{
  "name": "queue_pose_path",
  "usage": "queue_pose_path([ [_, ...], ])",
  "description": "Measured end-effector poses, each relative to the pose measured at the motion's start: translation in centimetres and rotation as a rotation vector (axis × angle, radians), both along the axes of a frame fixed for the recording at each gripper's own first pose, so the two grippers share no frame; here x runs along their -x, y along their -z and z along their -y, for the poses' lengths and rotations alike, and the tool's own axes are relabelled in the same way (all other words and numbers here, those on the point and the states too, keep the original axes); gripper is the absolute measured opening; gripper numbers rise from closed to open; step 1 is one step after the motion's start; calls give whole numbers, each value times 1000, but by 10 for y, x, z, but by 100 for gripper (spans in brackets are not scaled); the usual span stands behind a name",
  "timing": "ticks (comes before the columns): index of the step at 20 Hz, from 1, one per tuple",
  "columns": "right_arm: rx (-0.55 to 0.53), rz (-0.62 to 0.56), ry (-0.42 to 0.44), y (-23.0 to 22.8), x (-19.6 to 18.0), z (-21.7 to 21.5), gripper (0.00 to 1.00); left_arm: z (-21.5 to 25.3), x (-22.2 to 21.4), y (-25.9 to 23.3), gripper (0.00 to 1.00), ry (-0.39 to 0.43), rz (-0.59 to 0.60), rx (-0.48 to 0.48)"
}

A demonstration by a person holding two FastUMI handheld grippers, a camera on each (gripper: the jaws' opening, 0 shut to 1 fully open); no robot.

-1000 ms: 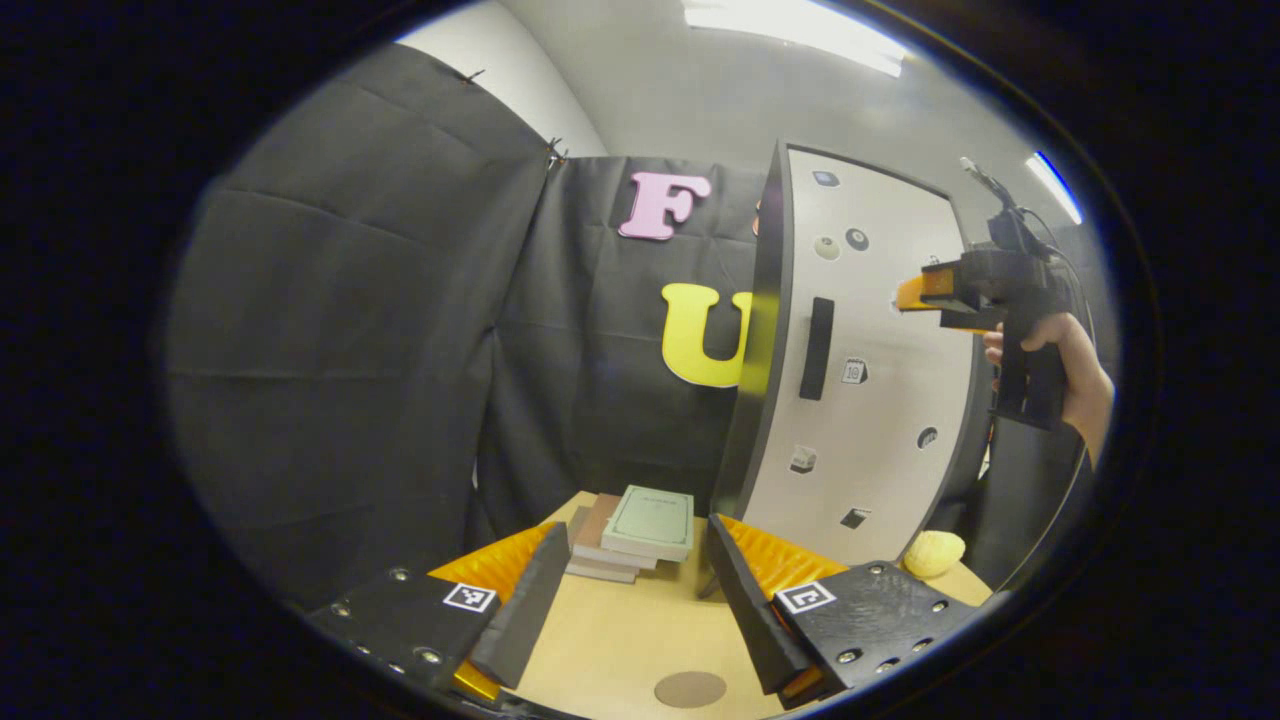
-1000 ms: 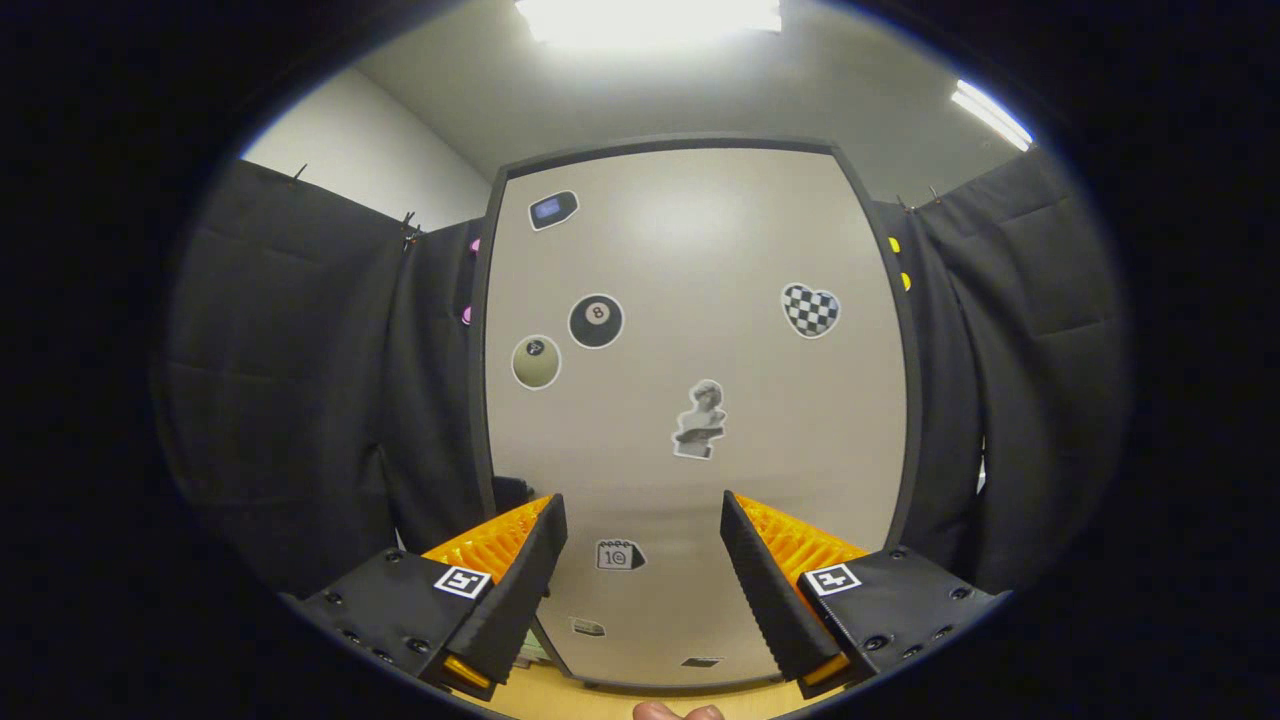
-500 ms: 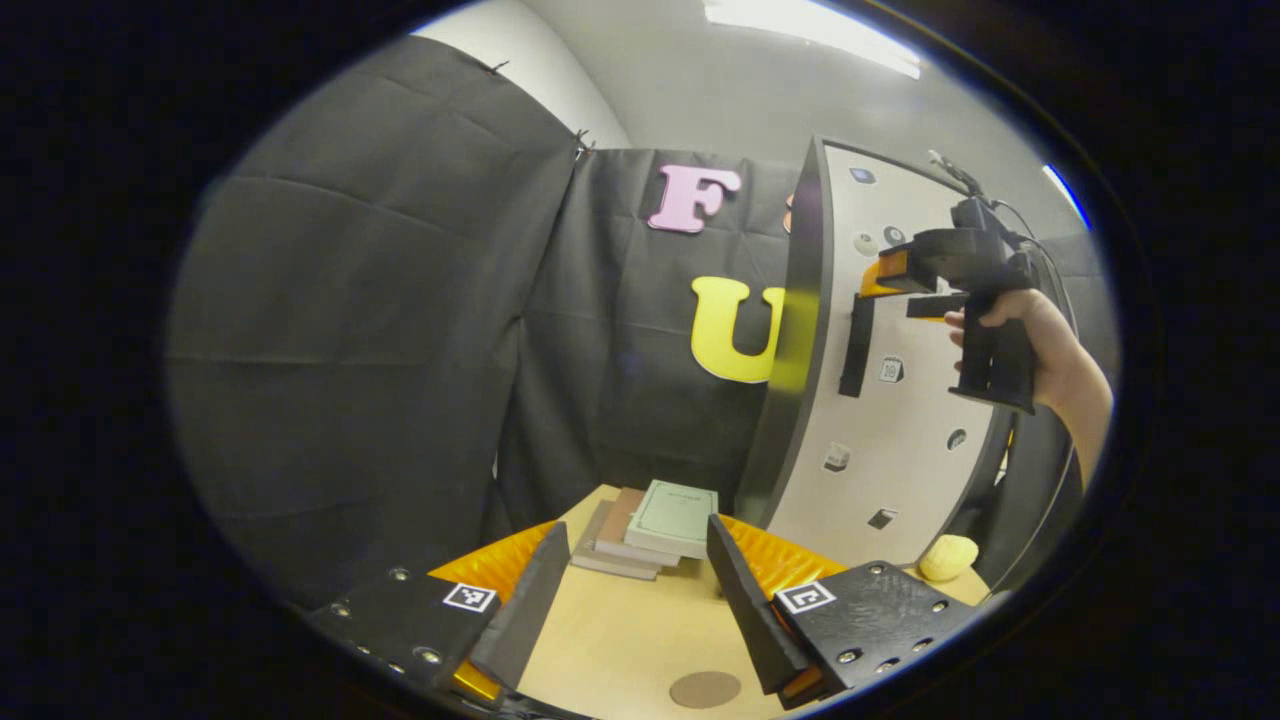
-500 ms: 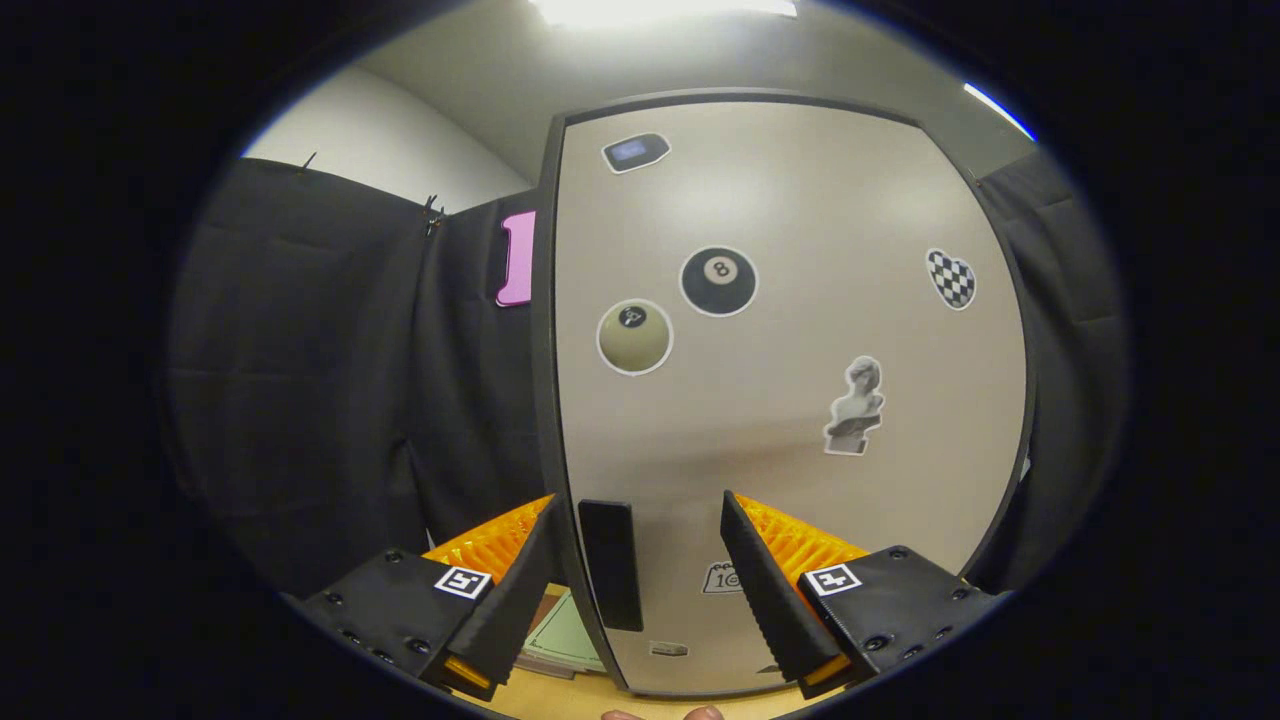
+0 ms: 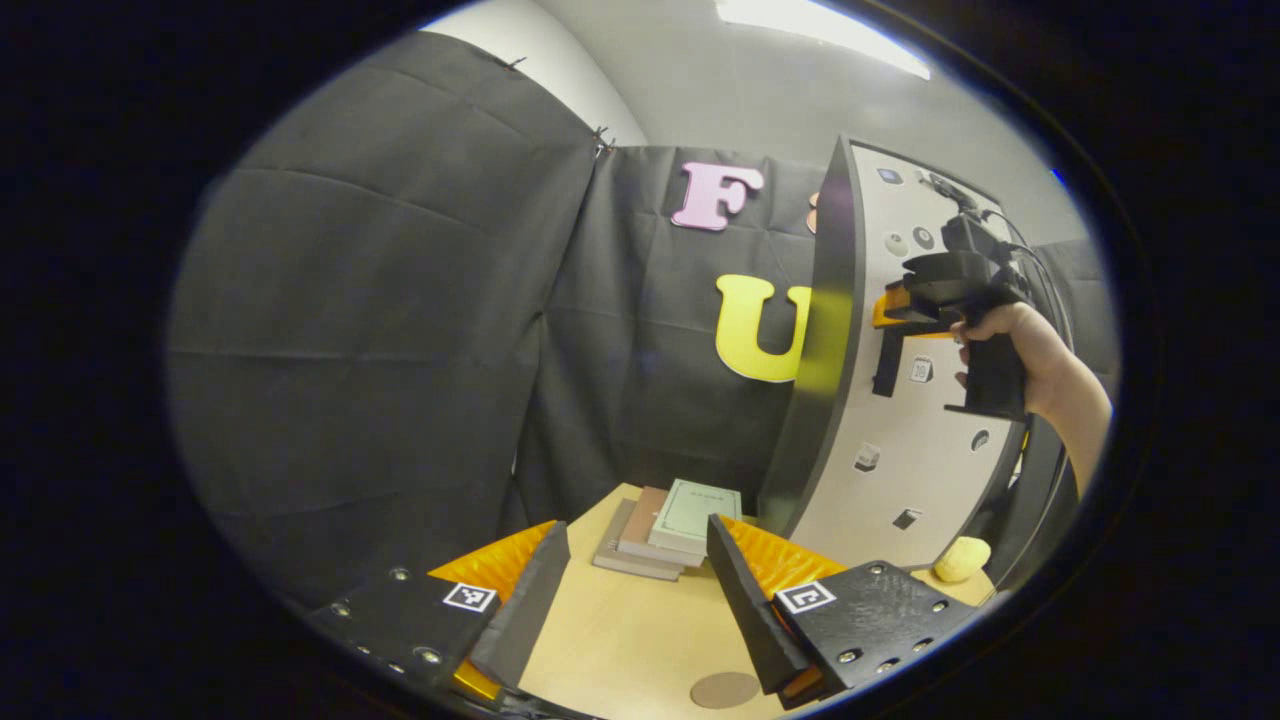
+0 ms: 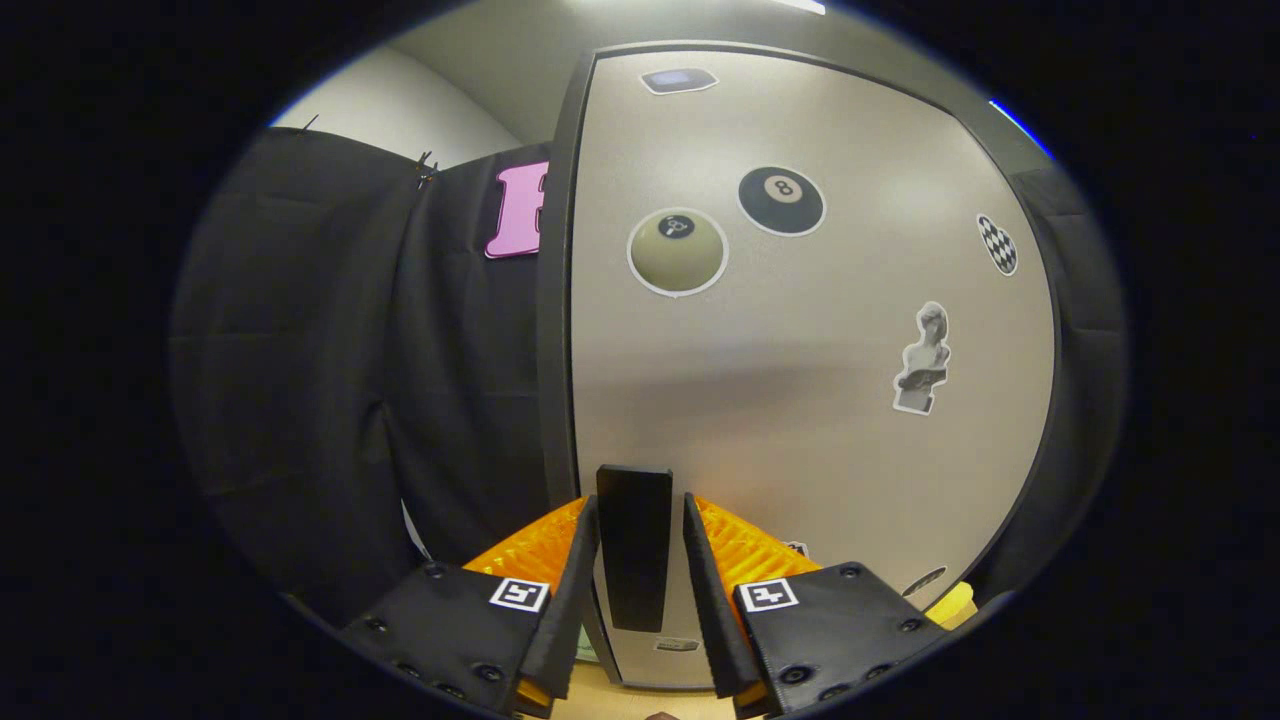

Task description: Open the cabinet door with the right hand, grasp the bottle in the cabinet with the left hand and place it on the coaster, then close the cabinet door with the right hand.

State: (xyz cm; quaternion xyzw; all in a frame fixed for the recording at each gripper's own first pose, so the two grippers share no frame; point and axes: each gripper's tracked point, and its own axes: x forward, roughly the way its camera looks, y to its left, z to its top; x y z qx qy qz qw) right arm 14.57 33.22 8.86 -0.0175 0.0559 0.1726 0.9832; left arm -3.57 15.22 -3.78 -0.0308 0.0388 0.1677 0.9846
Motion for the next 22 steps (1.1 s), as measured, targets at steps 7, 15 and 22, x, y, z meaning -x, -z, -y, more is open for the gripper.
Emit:
queue_pose_path([
  [7,0,-8,36,4,-2,0,34,-7,14,2,84,-23,1,-2],
  [15,-27,1,-78,3,6,1,15,6,18,3,84,-9,-4,-15],
  [22,-9,-1,-195,1,38,8,12,35,20,1,84,28,6,-26],
])
